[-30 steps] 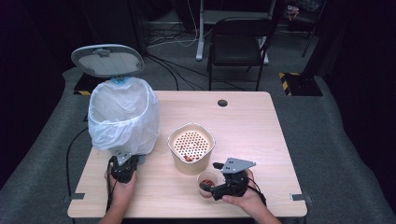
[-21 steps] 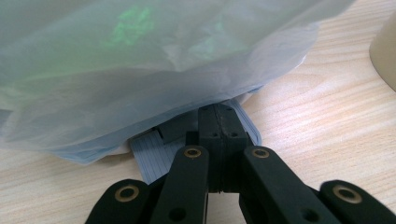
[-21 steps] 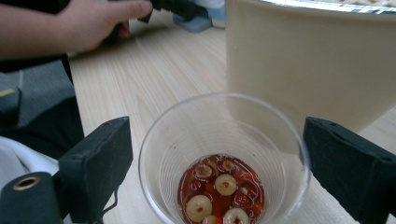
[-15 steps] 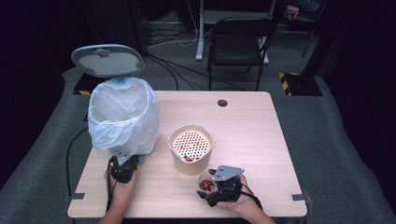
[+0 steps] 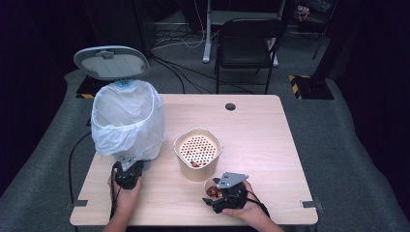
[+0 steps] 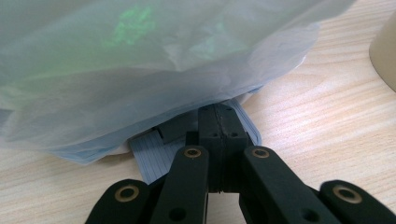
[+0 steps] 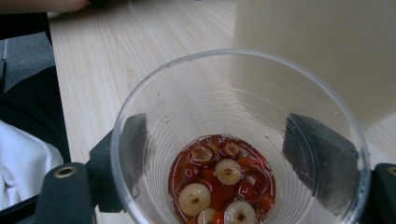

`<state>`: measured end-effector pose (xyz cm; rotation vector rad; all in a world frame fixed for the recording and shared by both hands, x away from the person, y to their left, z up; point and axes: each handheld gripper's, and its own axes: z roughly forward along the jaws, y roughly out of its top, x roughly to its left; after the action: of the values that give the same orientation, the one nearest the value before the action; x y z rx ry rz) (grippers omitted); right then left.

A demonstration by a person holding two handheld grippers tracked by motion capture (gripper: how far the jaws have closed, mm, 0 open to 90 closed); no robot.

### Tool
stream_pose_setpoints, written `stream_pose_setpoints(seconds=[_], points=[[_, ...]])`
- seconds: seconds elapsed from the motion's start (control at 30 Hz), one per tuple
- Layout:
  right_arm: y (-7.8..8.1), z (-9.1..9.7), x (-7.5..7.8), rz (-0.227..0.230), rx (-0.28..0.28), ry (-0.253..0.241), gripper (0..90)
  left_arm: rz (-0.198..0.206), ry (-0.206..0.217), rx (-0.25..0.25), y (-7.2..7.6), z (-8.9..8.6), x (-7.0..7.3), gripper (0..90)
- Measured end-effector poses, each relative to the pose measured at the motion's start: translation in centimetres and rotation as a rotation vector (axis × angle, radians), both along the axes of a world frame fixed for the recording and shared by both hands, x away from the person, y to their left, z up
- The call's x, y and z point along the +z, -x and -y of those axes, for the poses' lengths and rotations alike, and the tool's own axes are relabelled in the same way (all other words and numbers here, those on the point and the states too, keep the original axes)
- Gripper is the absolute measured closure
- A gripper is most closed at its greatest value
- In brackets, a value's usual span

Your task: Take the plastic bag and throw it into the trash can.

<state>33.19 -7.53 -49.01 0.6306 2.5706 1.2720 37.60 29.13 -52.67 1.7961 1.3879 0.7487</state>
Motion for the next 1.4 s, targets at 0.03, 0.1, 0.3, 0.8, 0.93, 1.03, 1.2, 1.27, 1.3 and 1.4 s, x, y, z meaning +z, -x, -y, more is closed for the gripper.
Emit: stream_pose_setpoints(seconds=[0.03, 0.1, 0.3, 0.8, 0.93, 1.03, 1.2, 1.27, 1.3, 1.4], points=[[0.0, 0.0, 0.0, 0.000, 0.000, 0.000, 22.6, 0.000, 0.000, 0.000, 0.0, 0.0, 0.0, 90.0], [0.0, 0.1, 0.0, 0.001, -0.008, -0.001, 26.2, 0.001, 0.001, 0.000, 0.0, 0.0, 0.0, 90.0], [0.0, 0.1, 0.1, 0.011, -0.006, 0.002, 32.7, -0.001, -0.004, -0.002, 0.0, 0.0, 0.0, 90.0], [-0.1, 0.5, 1.8, 0.034, -0.001, -0.023, 34.7, 0.006, -0.006, 0.004, 0.0, 0.2, 0.0, 90.0], [-0.3, 1.0, 2.7, 0.031, -0.016, -0.026, 34.9, 0.005, 0.004, 0.009, 0.0, 0.2, 0.0, 90.0], [-0.5, 1.3, 3.5, 0.027, -0.023, -0.030, 35.1, 0.003, -0.001, 0.005, 0.0, 0.2, 0.0, 90.0], [-0.7, 1.8, 5.3, 0.037, -0.026, -0.037, 35.3, 0.006, -0.008, 0.011, 0.1, 0.3, 0.0, 90.0], [-1.0, 2.1, 6.4, 0.047, -0.028, -0.038, 35.5, 0.007, -0.002, 0.008, 0.0, 0.3, 0.0, 90.0], [-1.1, 2.2, 6.8, 0.048, -0.031, -0.040, 35.6, 0.010, 0.008, 0.014, 0.0, 0.3, -0.1, 90.0], [-1.4, 2.4, 7.3, 0.049, -0.035, -0.044, 36.0, -0.008, -0.005, 0.006, 0.0, 0.1, 0.0, 90.0]])
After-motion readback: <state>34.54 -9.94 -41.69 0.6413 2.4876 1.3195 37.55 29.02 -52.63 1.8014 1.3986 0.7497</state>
